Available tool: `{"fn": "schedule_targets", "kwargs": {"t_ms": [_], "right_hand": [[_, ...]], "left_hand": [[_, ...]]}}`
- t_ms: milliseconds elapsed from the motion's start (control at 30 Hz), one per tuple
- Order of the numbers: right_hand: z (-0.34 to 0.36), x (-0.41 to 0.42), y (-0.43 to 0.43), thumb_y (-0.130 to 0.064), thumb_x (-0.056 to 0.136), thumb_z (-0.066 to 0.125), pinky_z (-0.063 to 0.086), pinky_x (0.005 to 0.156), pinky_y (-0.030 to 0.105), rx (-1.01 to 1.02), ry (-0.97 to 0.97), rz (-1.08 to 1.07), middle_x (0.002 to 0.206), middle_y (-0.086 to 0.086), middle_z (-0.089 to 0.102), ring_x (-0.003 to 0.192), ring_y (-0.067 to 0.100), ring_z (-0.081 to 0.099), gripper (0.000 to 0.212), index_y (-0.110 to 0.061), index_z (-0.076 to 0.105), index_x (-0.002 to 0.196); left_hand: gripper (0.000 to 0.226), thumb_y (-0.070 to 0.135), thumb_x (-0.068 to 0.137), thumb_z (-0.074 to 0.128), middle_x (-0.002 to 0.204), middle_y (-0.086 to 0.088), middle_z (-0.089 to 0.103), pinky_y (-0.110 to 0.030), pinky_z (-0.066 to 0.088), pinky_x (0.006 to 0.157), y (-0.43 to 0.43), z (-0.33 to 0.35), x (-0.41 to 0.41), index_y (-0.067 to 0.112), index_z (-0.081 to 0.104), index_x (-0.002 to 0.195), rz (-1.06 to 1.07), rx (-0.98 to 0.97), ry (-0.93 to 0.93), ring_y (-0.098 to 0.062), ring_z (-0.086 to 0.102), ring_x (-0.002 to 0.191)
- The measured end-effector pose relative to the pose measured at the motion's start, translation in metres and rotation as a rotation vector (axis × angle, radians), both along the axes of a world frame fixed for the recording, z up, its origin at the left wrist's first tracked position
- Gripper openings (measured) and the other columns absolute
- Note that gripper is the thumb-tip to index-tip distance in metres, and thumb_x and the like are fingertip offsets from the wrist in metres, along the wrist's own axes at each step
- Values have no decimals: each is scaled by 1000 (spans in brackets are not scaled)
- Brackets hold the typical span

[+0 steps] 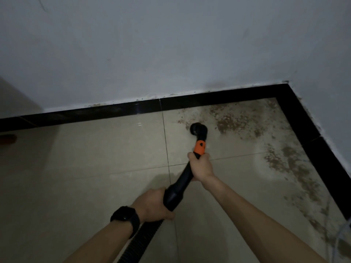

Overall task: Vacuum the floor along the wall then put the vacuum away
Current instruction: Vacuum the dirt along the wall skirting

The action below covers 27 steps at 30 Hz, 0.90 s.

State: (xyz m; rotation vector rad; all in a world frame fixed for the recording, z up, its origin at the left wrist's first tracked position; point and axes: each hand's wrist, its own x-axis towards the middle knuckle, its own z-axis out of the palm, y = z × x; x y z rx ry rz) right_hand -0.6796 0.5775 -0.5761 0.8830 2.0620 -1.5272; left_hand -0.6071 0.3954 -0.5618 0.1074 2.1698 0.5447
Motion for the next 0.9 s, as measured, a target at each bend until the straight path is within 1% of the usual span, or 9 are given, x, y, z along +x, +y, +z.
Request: {"fn": "schedule_targets", "kwargs": {"t_ms": [67,167,300,367,467,600,667,733,900], "right_hand": [[-3,-5,-19,-41,97,56,57,89,57,-4,9,61,110,16,62,101,38,66,50,-4,38,126],[0,-9,-34,-42,99,53,58,89,54,-1,11,123,108,13,60,100,36,65,46,-6,38,124],[0,-12,-22,-41,100,51,59,86,54,26,-5,91,97,8,58,95,34,66,45,-6,39,126],[1,-15,-6,-41,100,52,60,82,52,55,-17,30,101,11,59,95,35,65,48,-4,40,128],[0,-22,22,-38,101,53,59,66,42,44,-29,-73,104,13,56,91,33,61,49,-3,38,132],[-8,-25,46,-41,100,57,57,61,38,-40,-18,-168,107,17,63,91,32,66,53,-1,48,133],[-8,-22,44,-45,98,61,56,56,33,-100,3,-191,98,13,68,83,26,68,55,0,54,130],[-5,-17,31,-43,97,65,55,53,29,-185,26,-207,95,11,70,77,20,69,53,-3,53,130],[-6,-4,-29,-42,97,65,62,81,43,-213,61,-153,91,11,76,78,21,73,49,-11,46,130]], "left_hand": [[50,43,67,77,104,9,63,-29,57,78,-16,0,6,31,51,107,61,1,-15,-9,63,91],[56,42,66,76,99,9,63,-32,58,75,-26,2,14,28,45,111,133,14,7,-8,63,86],[69,44,70,77,107,6,63,-30,56,74,-10,6,10,29,38,124,87,16,68,-12,64,91],[67,38,74,76,108,3,63,-31,56,74,4,7,3,26,37,127,42,34,100,-15,64,92],[63,34,76,76,112,-1,63,-34,57,76,24,9,-10,25,38,125,4,49,112,-18,64,95],[53,35,74,78,110,1,62,-37,58,80,42,7,-25,26,45,115,-26,100,84,-19,63,96],[48,33,73,79,108,3,62,-36,57,82,41,5,-29,27,48,108,16,143,58,-17,62,96],[45,31,72,80,108,4,62,-34,57,83,32,3,-32,27,50,106,61,160,40,-15,62,97],[44,30,70,79,105,7,63,-27,55,82,-10,-1,-27,26,57,108,172,136,13,-12,62,95]]}}
